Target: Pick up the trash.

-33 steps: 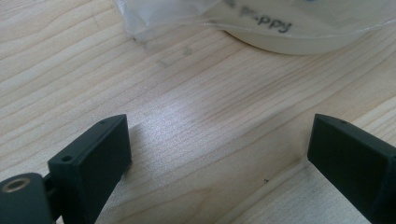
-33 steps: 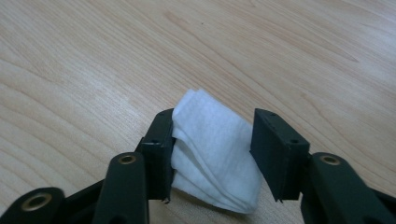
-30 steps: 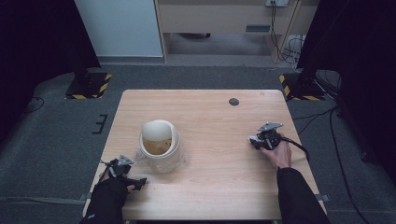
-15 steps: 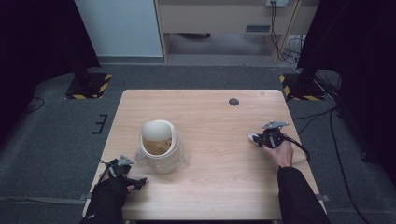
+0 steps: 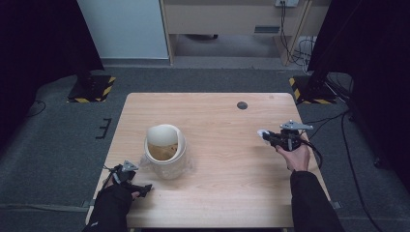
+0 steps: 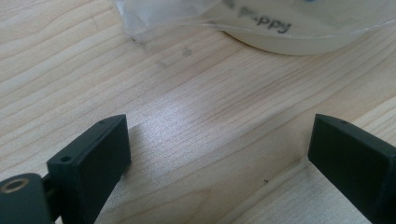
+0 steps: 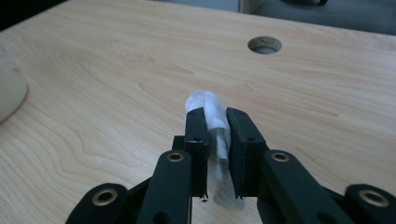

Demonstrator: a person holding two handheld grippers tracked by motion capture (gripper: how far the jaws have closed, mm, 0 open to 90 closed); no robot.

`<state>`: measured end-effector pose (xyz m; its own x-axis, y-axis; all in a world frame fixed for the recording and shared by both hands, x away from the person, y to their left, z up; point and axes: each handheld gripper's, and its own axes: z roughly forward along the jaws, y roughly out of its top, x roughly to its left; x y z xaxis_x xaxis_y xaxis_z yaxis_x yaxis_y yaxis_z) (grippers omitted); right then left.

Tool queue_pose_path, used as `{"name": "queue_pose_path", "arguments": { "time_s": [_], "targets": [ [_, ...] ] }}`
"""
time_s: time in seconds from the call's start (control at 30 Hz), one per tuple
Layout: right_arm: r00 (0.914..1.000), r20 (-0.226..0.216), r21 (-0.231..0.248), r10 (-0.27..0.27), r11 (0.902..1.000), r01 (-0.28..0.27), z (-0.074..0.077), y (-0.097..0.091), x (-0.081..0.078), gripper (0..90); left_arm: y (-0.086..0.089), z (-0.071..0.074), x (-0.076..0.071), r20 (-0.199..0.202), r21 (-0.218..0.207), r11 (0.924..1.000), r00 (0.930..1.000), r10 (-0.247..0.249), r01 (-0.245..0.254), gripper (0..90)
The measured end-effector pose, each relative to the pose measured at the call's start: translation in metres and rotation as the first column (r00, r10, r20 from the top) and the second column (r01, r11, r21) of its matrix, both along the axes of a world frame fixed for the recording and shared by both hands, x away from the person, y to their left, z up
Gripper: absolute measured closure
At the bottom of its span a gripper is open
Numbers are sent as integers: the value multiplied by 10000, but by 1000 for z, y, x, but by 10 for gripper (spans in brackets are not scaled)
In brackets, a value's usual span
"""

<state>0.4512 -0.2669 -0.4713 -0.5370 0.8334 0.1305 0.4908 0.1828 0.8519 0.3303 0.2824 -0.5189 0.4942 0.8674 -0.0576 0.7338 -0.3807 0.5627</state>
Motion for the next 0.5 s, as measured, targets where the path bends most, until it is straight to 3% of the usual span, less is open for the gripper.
{"name": "queue_pose_path", "arguments": {
  "time_s": [0.2, 0.5],
  "targets": [
    [9994, 331, 389, -58, 9992, 46, 12, -2, -6, 790, 0, 0, 0, 5, -12, 10000, 10000, 5, -5, 49],
    [9939, 1000, 759, 465, 9956, -542, 35, 11, -15, 794, 0, -1, 0, 57, -35, 10000, 10000, 6, -6, 44]
  ]
}}
